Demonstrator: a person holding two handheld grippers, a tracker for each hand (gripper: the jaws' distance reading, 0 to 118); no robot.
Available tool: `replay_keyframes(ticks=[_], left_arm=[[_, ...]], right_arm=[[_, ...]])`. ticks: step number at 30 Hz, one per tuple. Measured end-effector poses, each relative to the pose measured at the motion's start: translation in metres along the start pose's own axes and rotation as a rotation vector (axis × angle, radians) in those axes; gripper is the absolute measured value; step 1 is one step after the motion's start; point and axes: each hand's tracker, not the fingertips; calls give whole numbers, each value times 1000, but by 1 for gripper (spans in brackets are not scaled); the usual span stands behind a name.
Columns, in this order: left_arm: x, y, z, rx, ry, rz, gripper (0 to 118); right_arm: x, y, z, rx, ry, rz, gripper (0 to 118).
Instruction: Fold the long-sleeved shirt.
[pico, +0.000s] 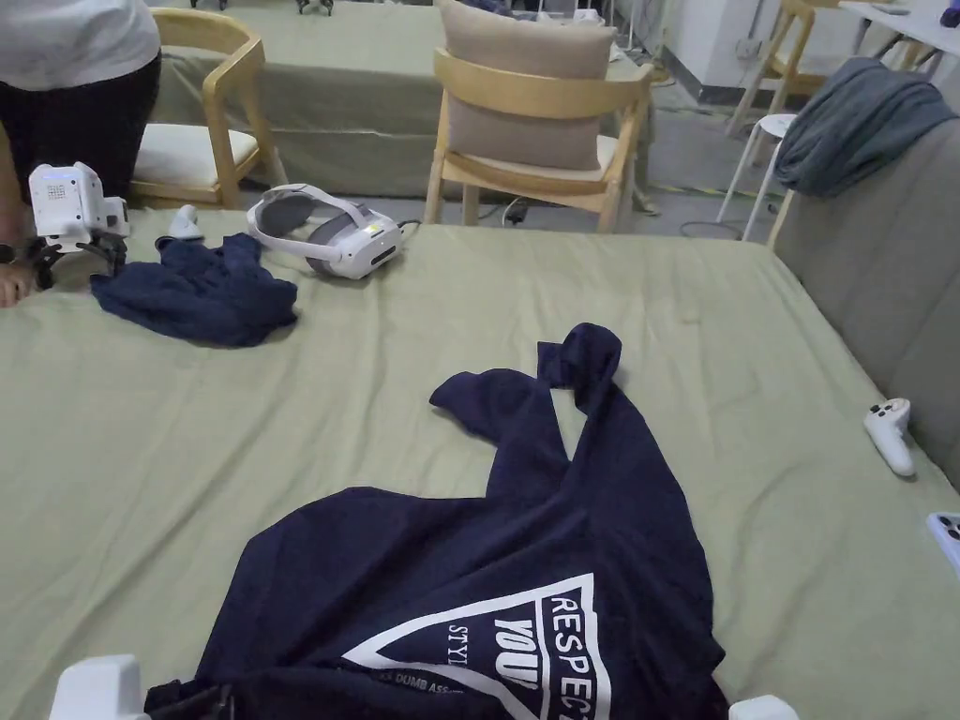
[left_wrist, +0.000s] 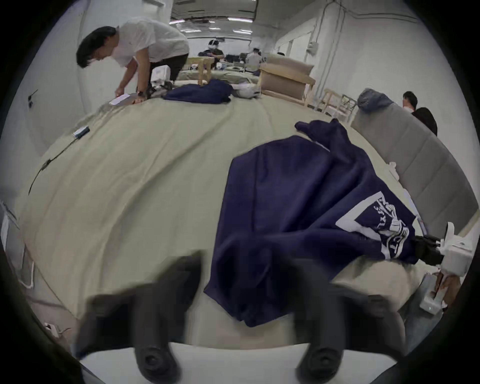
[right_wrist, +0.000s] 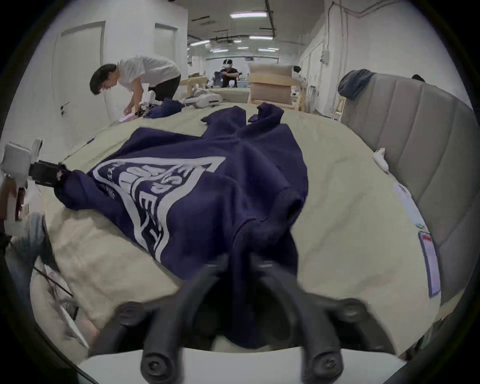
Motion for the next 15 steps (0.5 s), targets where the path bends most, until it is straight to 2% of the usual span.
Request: replay_keyframes(ticks=[1, 2, 3, 5, 6, 7, 8, 9, 10, 11, 12, 14, 15], left_arm=[[1, 8, 5, 5, 14, -4, 110], [1, 16, 21, 55, 21, -9, 104], [8, 31, 31, 122, 10, -19, 104], [19, 54, 50, 197, 36, -12, 109], [25, 65, 57, 246, 44, -14, 111], [33, 64, 57, 277, 33, -22, 110], [42, 72, 59, 291, 17, -30, 105], [49, 77, 59, 273, -2, -41, 90], [55, 79, 56, 312, -25, -51, 63], [59, 78, 50, 353, -50, -42, 11], [65, 79, 41, 329, -59, -70, 7], [75, 81, 28, 325, -28, -62, 4], [74, 84, 26, 316, -57, -55, 4]], right_arm=[[1, 8, 5, 28, -36, -24, 99], [5, 21, 14, 70, -21, -49, 118], [10, 31, 27, 161, -6, -77, 116], [12, 54, 41, 243, -8, -123, 117], [10, 66, 51, 286, -29, -115, 117], [9, 75, 57, 329, -56, -108, 117], [8, 83, 61, 352, -83, -119, 115], [8, 89, 65, 364, -86, -138, 106], [-5, 89, 64, 386, -66, -164, 81], [-6, 89, 63, 403, -54, -173, 26], [-8, 87, 61, 403, -56, -177, 0], [-13, 82, 51, 364, -105, -179, 0], [-7, 79, 49, 342, -85, -197, 0]])
